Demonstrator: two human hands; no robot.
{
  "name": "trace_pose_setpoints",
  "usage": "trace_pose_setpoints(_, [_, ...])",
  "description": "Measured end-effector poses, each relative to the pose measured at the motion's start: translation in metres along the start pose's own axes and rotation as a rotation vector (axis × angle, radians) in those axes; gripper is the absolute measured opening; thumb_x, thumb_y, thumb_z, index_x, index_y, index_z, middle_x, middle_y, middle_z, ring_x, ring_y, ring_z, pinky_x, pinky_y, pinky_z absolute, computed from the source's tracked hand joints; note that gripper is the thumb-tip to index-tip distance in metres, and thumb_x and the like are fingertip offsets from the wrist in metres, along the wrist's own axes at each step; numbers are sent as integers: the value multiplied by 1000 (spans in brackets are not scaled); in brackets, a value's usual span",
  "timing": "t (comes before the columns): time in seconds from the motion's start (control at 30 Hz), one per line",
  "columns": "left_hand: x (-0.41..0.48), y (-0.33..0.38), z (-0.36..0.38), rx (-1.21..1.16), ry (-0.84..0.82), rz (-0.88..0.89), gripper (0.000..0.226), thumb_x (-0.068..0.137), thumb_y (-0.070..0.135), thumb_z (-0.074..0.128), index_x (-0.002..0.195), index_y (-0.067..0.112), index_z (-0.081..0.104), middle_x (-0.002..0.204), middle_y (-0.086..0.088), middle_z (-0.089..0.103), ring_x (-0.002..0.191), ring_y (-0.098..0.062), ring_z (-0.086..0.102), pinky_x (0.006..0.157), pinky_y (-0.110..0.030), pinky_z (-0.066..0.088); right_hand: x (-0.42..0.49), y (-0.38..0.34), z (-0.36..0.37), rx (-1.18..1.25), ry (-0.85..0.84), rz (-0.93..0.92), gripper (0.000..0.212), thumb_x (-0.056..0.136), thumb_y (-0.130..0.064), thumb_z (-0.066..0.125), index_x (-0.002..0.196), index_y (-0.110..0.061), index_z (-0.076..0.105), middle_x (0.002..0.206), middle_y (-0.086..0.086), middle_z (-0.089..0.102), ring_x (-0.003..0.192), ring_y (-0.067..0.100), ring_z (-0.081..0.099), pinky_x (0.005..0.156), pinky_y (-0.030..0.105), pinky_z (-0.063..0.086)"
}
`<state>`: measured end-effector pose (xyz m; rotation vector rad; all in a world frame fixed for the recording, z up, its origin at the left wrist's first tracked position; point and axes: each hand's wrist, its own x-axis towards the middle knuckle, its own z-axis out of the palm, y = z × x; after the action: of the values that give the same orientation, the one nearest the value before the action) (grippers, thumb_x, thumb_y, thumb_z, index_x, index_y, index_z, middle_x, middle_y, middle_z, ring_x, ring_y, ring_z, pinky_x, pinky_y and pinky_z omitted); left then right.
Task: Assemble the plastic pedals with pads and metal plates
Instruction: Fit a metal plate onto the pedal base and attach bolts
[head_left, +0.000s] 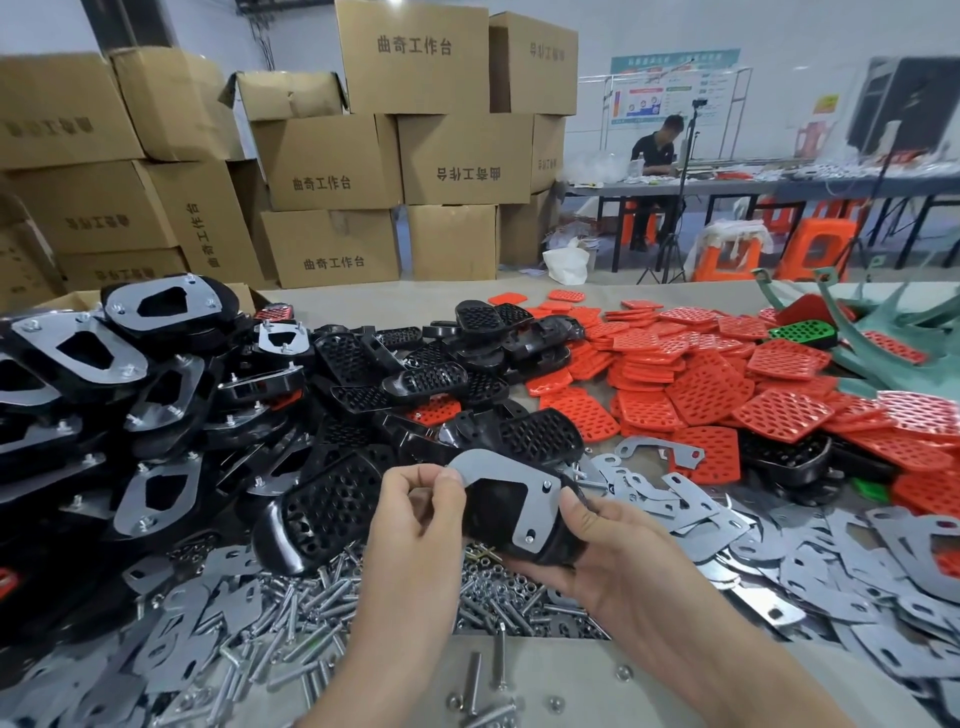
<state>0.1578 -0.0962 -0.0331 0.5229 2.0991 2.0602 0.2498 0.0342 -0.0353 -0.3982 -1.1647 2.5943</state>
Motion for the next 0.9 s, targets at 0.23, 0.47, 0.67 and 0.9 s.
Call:
trace_pose_setpoints(0.23, [1,-3,1,37,8,41,3,97,39,52,98,42,51,94,6,72,87,-11,71,80,-37,57,-2,-4,3,-11,25,61,51,82,-13,64,125,13,60,119,28,71,115,41,69,77,43,65])
trace_pose_setpoints(0.47, [4,-4,-1,35,-35,46,9,98,38,54,97,47,55,91,8,74,87,-9,72,76,-28,54,-3,-4,3,-10,21,55,49,83,-18,68,125,8,65,121,25,71,112,37,71,79,42,64])
trace_pose_setpoints(0.67, [11,2,-7,-287,-156,-138,26,88,34,63,108,18,70,101,-5,77,97,-19,74,78,-30,62,0,-1,1,-64,35,-31,46,75,-10,74,117,8,67,117,22,74,108,34,73,88,46,62])
trace_pose_setpoints(0.9, [13,4,-9,-405,-189,-212,19,98,19,57,111,11,69,103,-8,77,89,-17,75,69,-26,61,1,0,-1,-84,10,-45,47,77,-8,73,121,9,64,119,22,73,105,31,74,81,42,64])
